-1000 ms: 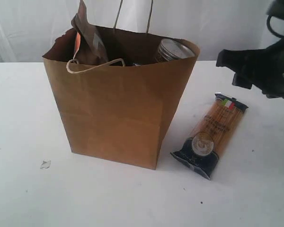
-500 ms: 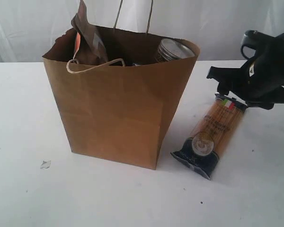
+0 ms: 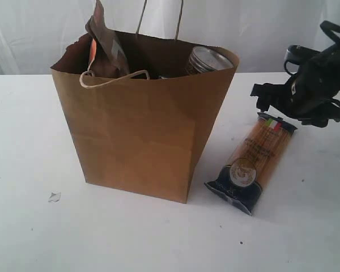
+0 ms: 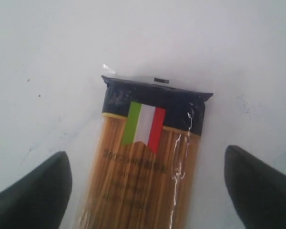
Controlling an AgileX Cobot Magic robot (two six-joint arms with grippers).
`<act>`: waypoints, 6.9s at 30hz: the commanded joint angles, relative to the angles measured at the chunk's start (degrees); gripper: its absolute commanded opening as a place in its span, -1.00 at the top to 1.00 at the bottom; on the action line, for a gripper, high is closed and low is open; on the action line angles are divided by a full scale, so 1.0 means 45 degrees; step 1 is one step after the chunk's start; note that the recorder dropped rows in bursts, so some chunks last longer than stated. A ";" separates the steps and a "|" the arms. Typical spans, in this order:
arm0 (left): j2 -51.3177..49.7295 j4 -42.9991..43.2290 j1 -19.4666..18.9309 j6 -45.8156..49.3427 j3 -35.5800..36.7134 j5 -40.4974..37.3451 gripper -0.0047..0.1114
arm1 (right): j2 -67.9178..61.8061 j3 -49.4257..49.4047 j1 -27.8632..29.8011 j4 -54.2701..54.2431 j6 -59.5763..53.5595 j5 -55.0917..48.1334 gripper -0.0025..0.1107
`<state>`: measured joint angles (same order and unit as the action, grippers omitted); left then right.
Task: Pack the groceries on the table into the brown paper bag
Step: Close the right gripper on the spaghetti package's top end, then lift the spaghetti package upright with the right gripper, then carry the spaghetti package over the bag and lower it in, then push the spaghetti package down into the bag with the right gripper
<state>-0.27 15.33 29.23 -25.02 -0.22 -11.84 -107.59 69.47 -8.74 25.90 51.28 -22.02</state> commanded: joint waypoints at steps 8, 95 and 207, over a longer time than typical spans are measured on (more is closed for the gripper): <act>0.0060 0.0035 0.0032 -0.0121 0.0050 -0.0061 0.90 | -0.2719 0.2445 0.0173 0.0234 0.0104 -0.1398 -0.47; 0.0060 0.0035 0.0032 -0.0121 0.0050 -0.0061 0.90 | 0.7447 -0.1178 -0.1976 -0.0080 -0.3763 -0.0451 0.96; 0.0060 0.0035 0.0032 -0.0121 0.0050 -0.0061 0.90 | 0.2691 0.6948 -0.7449 -0.0755 -0.7386 0.0227 0.96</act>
<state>-0.27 15.33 29.23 -25.02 -0.22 -11.84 -95.79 99.79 -42.23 23.05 18.28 -22.77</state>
